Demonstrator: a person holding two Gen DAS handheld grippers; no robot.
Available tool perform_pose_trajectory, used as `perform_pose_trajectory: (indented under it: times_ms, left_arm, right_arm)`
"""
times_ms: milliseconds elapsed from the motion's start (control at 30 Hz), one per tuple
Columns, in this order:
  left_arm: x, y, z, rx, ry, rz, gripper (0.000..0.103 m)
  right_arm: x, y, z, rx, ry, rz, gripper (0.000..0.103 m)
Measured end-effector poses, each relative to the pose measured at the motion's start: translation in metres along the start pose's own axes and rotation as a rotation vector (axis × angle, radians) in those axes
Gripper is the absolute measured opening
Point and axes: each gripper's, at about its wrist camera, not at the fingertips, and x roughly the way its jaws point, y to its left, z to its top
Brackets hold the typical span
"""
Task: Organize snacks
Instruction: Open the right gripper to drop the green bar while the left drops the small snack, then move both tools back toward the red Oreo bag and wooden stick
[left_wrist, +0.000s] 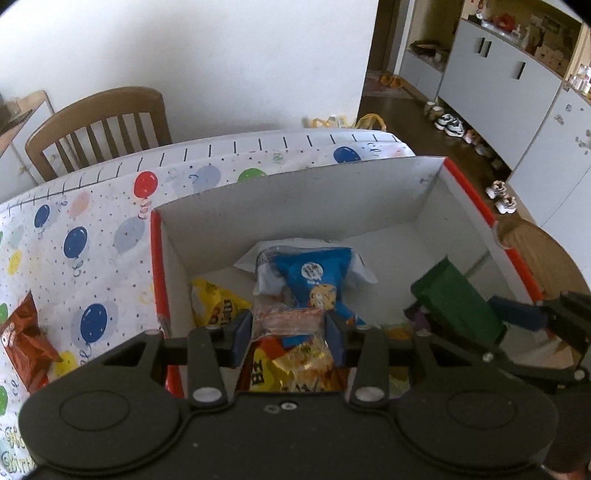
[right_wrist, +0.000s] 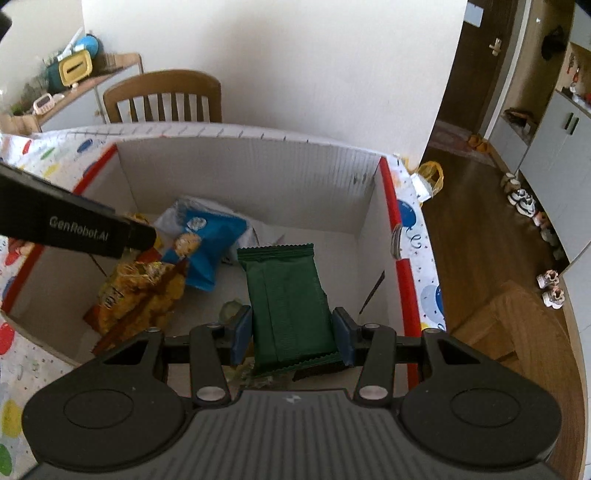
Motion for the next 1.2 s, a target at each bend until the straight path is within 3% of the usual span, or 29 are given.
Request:
perform_pose_trajectory:
  times_ms: [700,867,1200]
  left_arm:
    - [0.038,-0.004,-0.002,0.035,0.082,0.056,0.044]
    - [0.032,-0.005,-0.003,0.037,0.062,0.063,0.064]
    - [0.012,-0.005,-0.007,0.039,0.01,0.05,0.077]
  right_arm:
    - [0.021,0.001,-0.005,-0.017,0.064,0.057,0.048]
    - [0.016,0.0,-0.006,-0.007,0.051,0.079,0.054]
    - [-0.008,0.0,-0.007,0.014,0.001,0.088,0.069]
